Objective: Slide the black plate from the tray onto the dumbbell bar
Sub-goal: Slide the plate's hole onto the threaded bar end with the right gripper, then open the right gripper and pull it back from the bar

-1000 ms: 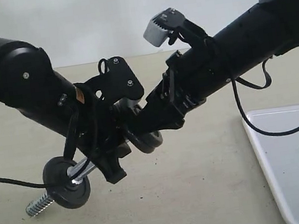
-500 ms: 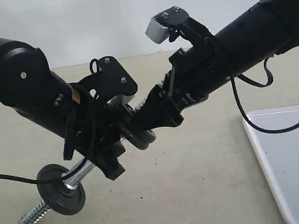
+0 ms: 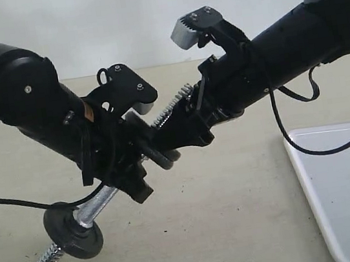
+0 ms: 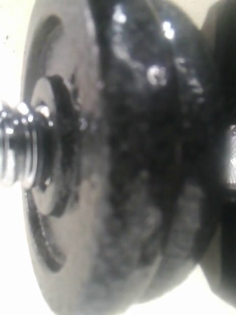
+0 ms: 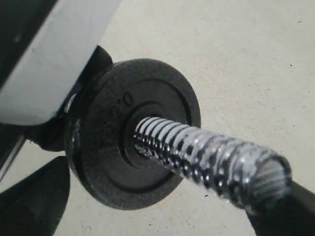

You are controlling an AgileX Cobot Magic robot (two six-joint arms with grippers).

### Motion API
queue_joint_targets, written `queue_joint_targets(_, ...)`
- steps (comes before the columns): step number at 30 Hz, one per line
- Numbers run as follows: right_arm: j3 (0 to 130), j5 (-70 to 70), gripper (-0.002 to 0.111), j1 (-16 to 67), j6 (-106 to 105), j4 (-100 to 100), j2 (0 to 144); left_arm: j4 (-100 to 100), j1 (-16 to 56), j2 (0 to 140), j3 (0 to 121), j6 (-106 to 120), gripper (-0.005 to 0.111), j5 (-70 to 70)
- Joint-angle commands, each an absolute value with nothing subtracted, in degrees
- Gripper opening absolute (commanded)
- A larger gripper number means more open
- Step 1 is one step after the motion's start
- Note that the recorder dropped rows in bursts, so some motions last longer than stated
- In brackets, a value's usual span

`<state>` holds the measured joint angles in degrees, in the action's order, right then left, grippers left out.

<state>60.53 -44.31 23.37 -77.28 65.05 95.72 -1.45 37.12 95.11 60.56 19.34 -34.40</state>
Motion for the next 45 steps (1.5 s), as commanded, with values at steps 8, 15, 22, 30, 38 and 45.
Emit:
queue_joint_targets(8, 60.72, -43.03, 0.084, 22.97, -76.55, 64.86, 95.21, 6.84, 37.21, 91.69, 62.96, 3.5, 0.004, -30.04)
queue_joint_targets(15, 60.72, -43.03, 0.081, 22.97, -72.64, 63.36, 95.21, 8.99, 37.21, 91.69, 62.96, -3.78, 0.004, -30.04)
queue_joint_targets(22, 60.72, -43.14, 0.035, 22.97, -63.63, 51.85, 95.21, 8.87, 37.21, 91.69, 62.96, -7.22, 0.004, -29.34)
queue_joint_targets(30, 60.72, -44.44, 0.0, 22.97, -61.64, 46.23, 95.32, 8.87, 37.21, 91.69, 62.96, -15.7, 0.004, -26.92)
queue_joint_targets(38, 60.72, -47.17, 0.0, 22.97, -59.94, 45.65, 95.43, 8.76, 37.21, 91.69, 62.96, -22.24, 0.004, -25.71)
queue_joint_targets(45, 60.72, -51.12, 0.0, 22.97, -58.77, 45.63, 95.43, 8.42, 37.21, 91.69, 62.96, -27.79, 0.004, -23.64)
